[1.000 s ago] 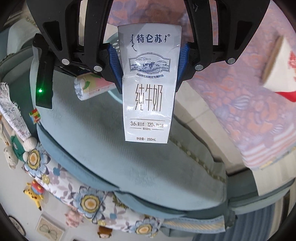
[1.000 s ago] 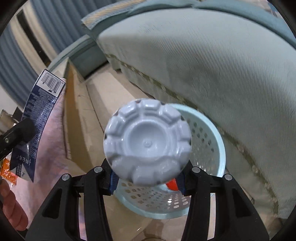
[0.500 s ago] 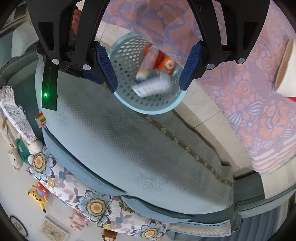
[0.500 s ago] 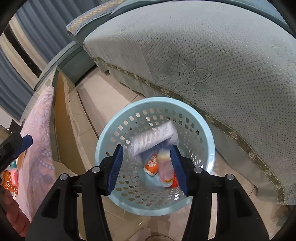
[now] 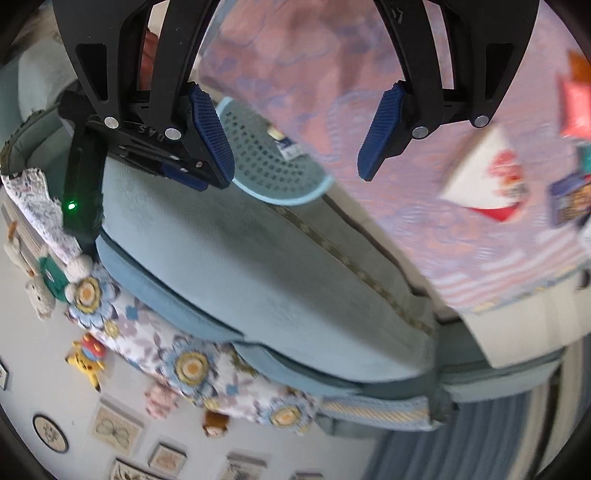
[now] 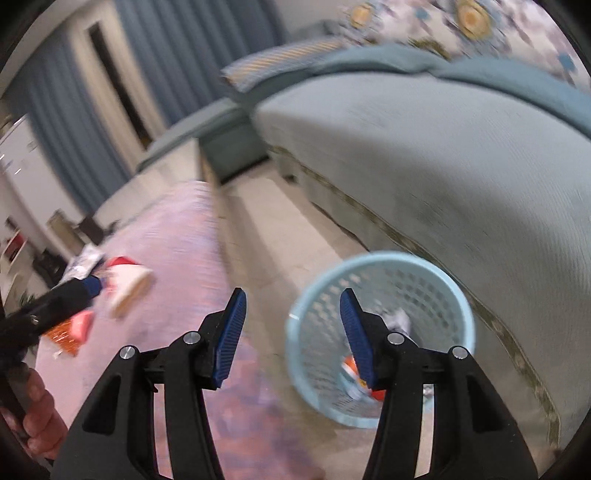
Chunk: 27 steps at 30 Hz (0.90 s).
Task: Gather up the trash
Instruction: 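Grasp the orange snack wrapper with the left tool while the right tool grasps the red-white paper cup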
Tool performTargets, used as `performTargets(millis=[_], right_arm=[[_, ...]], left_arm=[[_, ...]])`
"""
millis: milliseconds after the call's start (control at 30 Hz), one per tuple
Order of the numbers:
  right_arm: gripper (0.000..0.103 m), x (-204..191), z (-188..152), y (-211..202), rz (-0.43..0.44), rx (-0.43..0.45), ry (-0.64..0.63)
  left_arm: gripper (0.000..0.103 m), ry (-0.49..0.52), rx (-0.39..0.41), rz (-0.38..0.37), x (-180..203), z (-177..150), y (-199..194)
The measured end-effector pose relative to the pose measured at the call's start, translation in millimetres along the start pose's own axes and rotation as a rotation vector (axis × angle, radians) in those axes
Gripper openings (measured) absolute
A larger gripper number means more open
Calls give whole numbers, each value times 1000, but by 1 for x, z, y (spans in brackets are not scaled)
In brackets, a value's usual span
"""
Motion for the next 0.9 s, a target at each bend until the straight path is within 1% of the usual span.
performTargets(millis=[100,200,233,300,400,500,533,567,633,700,733,800,833,900], right_arm=[[49,-44,5,2,69,4,-74],[49,-89,4,12,126,-12,-148],[49,-102,4,17,143,-15,-169],[49,-128,0,30,177,-31,-208],[49,-150,-4,54,202,-75,-218],[49,-166,-9,77,208,-114,-222],[49,-171,-10,87,209,-127,-229],[49,-173,-13,91,208,-134,-234],[51,-179,-15,107,199,-154,-246],[53,-181,-16,118,195,-166,-250],[56,-181,-16,123,194,-170,-247],[59,-181,-15,135,184,-176,-230],[62,-180,-15,139,187,-180,-221],[67,-179,-16,148,202,-201,-195]], left_arm=[[69,-8,46,71,-17,3,-33],[69,-31,94,171,-45,2,-71],[69,-47,113,215,-58,2,-86],[69,-88,144,278,-84,0,-112],[69,-130,164,372,-124,-2,-141],[69,-142,171,473,-156,-4,-160],[67,-142,169,516,-170,-5,-166],[67,-145,167,546,-184,-6,-170],[67,-154,150,563,-205,-7,-172],[67,-145,104,570,-220,-8,-165],[67,-132,90,592,-228,-8,-160],[67,-121,68,619,-237,-9,-152],[67,-116,66,634,-239,-12,-151],[68,-104,57,638,-242,-14,-147]])
Point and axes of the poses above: each gripper's, at about its wrist camera, not at the fingertips, and y roughly the way its jaws point, x to its right, z to its top, the point moved 1 cm from there along y, roughly the way its jaws point, and after that the axes turned 13 degrees about x, right-handed, at the moved point
